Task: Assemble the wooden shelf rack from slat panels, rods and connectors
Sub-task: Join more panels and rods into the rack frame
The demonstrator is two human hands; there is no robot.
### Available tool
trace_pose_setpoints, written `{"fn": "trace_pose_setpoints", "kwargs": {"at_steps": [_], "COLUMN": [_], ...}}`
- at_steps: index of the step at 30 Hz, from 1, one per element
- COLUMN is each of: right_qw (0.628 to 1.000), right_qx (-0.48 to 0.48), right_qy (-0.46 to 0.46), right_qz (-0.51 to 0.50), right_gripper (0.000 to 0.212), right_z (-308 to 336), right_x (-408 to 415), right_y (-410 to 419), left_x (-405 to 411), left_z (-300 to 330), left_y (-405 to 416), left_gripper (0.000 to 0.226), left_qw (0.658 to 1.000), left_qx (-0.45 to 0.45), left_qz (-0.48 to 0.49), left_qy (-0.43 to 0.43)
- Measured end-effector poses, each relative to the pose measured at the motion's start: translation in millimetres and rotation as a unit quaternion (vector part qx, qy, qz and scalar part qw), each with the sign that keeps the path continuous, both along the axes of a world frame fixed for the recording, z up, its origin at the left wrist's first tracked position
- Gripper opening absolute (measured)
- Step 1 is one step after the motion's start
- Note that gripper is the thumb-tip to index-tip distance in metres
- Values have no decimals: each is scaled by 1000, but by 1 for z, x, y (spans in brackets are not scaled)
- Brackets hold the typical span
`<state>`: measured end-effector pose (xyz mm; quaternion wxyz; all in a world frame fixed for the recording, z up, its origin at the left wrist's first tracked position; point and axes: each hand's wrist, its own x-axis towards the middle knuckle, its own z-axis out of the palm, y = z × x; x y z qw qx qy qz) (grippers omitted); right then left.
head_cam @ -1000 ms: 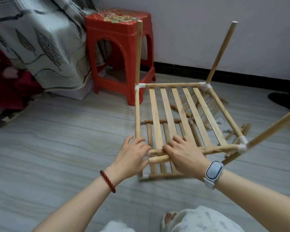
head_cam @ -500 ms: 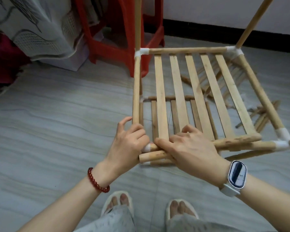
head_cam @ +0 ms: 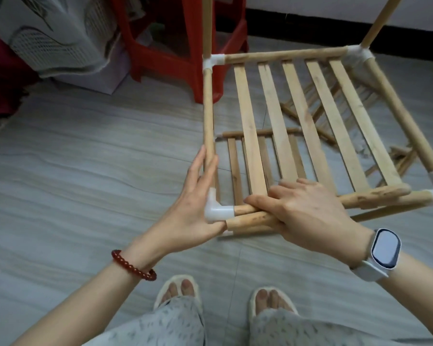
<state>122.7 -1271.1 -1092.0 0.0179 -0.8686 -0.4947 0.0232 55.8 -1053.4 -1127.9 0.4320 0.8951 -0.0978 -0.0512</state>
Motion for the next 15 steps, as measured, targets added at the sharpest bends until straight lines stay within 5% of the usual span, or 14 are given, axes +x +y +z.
{"fn": "trace_pose_setpoints", "kwargs": {"at_steps": [3, 5, 8, 15], "right_qw": [1000, 1000, 999, 996], "right_qx": [14, 11, -27, -55], "right_qy": [6, 11, 23, 74], "right_qz": [-9, -15, 24, -17], "right_gripper": [32, 36, 46, 48], "right_z": [6, 10, 23, 7], "right_x": [0, -1, -6, -27], "right_y": [3, 7, 27, 76], "left_x": [4, 16, 42, 70], "left_z": [11, 10, 16, 11], "left_y": [1, -2, -3, -3], "left_gripper": [112, 90, 26, 31], "left_qw": [958, 914, 894, 919], "left_qx": [-241, -319, -331, -250], "left_qz": [76, 196, 250, 226], "left_qy": [138, 156, 171, 203]}}
